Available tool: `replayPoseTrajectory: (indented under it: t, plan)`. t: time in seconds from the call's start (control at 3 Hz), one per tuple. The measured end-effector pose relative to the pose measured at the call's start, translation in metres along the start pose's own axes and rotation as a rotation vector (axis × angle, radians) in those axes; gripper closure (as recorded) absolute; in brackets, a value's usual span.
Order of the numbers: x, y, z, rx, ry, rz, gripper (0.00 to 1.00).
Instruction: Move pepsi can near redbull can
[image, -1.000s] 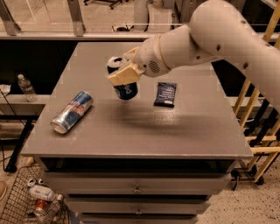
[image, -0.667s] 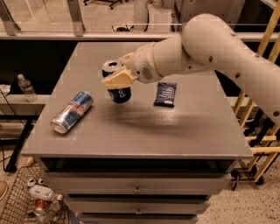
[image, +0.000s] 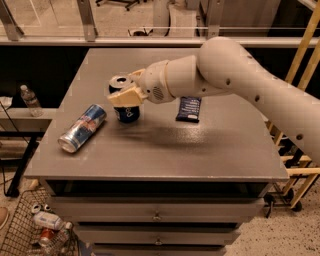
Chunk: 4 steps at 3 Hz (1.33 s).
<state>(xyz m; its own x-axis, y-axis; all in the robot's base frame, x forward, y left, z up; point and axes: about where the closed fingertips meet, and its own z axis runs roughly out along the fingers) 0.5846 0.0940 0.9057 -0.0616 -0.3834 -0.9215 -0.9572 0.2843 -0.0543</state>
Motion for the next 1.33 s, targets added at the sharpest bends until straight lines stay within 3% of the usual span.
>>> replayPoseTrajectory:
  t: [0.67,1.0,1.33]
  plan:
    - [-0.0015,0.0007,0.013,-0.023,-0.053,0.04,1.0]
    - [-0.002,0.0021,0.015,-0.027,-0.054,0.04,0.85]
    - [-0.0026,0.0036,0.0167,-0.031,-0.054,0.039,0.61]
